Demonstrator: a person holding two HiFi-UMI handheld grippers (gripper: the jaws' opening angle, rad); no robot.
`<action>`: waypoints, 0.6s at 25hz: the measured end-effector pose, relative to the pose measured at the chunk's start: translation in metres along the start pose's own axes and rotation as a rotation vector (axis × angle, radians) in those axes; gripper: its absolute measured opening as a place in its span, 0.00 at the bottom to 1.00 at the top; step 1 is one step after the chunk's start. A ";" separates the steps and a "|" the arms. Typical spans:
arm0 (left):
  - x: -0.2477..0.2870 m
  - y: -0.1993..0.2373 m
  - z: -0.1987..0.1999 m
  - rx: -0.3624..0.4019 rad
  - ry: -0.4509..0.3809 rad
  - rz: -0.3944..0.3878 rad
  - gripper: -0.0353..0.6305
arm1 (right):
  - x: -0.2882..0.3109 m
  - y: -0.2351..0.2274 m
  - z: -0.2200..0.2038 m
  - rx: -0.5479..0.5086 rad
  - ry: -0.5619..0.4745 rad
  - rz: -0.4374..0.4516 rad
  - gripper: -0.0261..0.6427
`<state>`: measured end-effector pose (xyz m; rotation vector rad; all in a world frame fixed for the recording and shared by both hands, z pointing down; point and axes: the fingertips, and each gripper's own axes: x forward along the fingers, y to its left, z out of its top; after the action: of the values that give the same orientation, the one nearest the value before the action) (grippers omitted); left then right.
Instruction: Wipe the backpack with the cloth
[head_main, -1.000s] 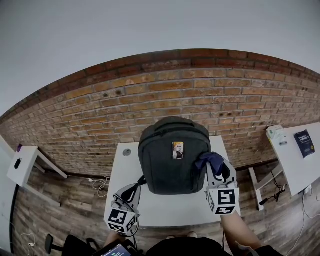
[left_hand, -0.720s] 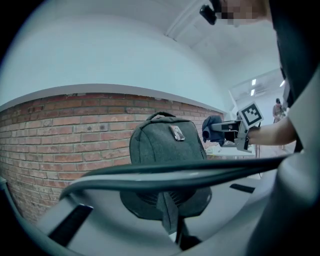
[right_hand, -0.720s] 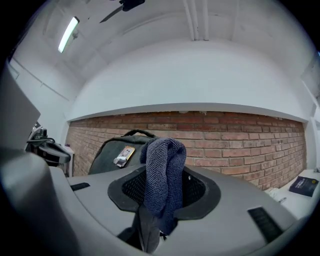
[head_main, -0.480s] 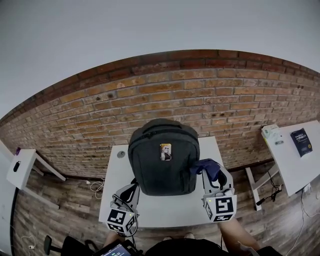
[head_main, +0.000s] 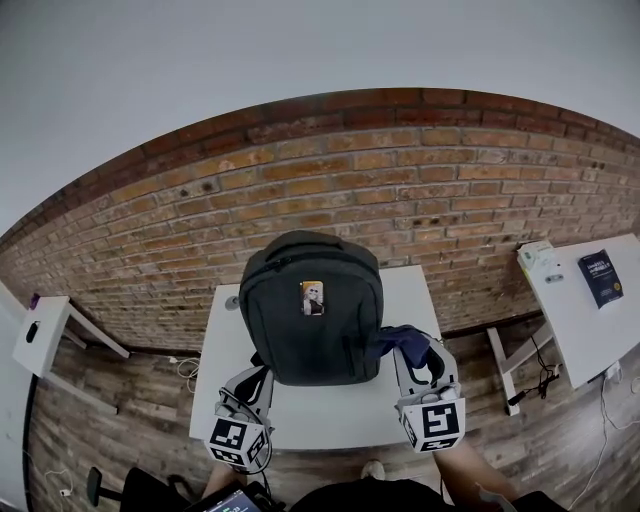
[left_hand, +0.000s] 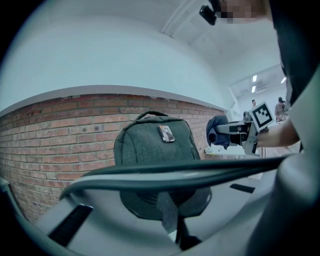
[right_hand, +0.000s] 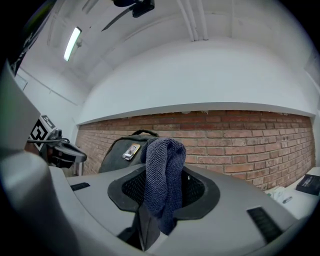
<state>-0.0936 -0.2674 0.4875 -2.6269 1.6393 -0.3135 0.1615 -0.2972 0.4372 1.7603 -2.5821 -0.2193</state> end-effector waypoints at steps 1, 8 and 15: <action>-0.002 0.000 -0.002 -0.005 -0.001 0.002 0.05 | -0.002 0.000 -0.002 0.002 0.005 -0.002 0.24; -0.017 -0.011 -0.002 -0.024 -0.034 -0.018 0.05 | -0.024 0.004 -0.003 -0.005 0.027 -0.024 0.24; -0.068 -0.021 -0.011 -0.022 -0.036 -0.034 0.05 | -0.069 0.032 0.004 -0.007 0.031 -0.050 0.24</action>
<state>-0.1062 -0.1963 0.4906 -2.6625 1.5976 -0.2498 0.1569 -0.2212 0.4418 1.8117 -2.5155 -0.2004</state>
